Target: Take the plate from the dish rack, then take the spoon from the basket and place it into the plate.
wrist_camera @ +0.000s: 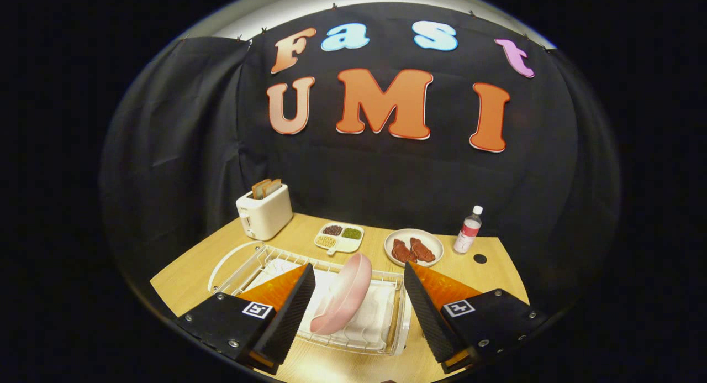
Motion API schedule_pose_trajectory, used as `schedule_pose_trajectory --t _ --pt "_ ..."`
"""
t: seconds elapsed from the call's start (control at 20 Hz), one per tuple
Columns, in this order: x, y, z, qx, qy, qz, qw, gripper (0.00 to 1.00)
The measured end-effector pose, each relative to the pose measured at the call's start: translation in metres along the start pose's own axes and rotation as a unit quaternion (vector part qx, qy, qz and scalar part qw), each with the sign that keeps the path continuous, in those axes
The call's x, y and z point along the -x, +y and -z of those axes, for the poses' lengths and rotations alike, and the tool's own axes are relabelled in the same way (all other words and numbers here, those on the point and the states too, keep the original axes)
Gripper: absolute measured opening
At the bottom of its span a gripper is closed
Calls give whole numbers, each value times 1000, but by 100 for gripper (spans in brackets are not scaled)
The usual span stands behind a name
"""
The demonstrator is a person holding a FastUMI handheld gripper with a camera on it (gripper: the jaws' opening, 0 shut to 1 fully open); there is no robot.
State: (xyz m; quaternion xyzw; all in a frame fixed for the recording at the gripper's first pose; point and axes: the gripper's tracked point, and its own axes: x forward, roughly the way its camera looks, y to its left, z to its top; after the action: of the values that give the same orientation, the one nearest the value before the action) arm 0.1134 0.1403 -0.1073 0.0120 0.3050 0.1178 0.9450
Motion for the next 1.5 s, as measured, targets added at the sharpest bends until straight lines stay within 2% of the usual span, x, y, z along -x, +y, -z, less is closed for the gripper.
schedule_pose_trajectory --t 0.15,0.4,0.6,0.75,0.9,1.1,1.5 --pt "-19 11 15 -21 82 -9 996 95" --pt "-40 28 40 -27 205 -30 978 88" --pt "-57 21 44 -20 243 -3 970 79" --pt "-64 14 53 -12 285 16 958 70" --pt "-73 3 51 5 308 39 950 56" --pt "-81 -4 52 17 328 64 942 28" --pt "-88 -11 35 63 314 92 943 16"
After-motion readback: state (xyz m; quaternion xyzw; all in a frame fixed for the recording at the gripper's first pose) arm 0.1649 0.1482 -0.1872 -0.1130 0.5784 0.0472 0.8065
